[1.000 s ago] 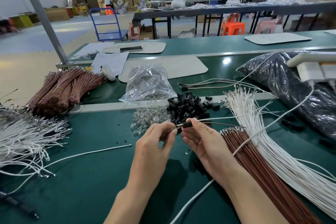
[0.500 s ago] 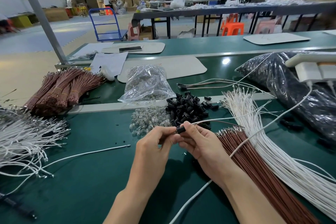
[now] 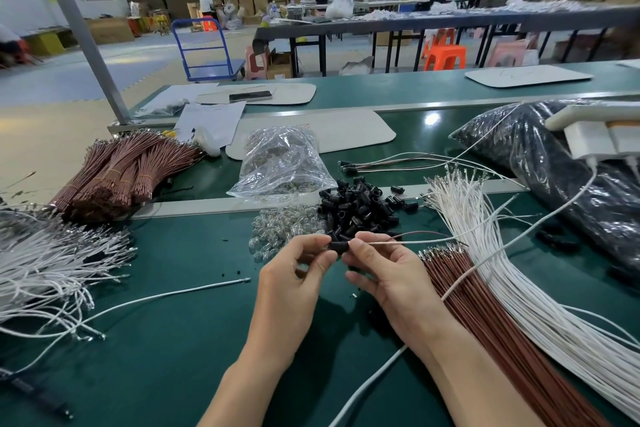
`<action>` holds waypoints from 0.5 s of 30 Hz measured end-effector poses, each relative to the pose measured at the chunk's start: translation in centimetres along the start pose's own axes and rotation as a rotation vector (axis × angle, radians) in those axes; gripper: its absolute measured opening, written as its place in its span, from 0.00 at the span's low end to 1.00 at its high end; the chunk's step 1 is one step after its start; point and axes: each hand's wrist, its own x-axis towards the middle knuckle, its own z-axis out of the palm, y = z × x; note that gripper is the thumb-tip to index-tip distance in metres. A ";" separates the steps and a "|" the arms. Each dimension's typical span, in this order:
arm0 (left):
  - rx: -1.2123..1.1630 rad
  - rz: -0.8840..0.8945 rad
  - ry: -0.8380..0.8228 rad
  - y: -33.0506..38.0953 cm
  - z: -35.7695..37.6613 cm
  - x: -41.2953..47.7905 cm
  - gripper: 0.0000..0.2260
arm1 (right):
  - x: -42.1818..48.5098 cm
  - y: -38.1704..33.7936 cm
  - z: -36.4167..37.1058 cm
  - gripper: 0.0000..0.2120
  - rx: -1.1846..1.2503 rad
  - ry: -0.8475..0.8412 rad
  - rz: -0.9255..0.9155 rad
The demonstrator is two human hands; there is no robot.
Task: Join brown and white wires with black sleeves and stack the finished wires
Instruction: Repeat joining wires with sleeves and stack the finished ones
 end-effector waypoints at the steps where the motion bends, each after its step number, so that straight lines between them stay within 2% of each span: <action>1: -0.004 -0.016 -0.006 0.0 0.0 0.0 0.08 | 0.0 0.0 0.0 0.10 -0.008 0.012 -0.014; 3: 0.032 -0.048 -0.026 0.0 0.1 -0.1 0.07 | 0.0 0.1 0.1 0.08 -0.026 0.021 -0.037; 7: 0.220 -0.082 -0.069 0.2 0.1 -0.4 0.17 | -0.3 0.3 0.4 0.05 -0.117 -0.006 -0.080; 12: 0.428 -0.055 -0.080 0.8 0.4 -0.6 0.20 | -0.5 0.4 0.6 0.16 -0.208 -0.040 -0.087; 15: 0.491 -0.078 -0.079 0.9 0.6 -0.5 0.22 | -0.4 0.4 0.5 0.17 -0.224 -0.042 -0.092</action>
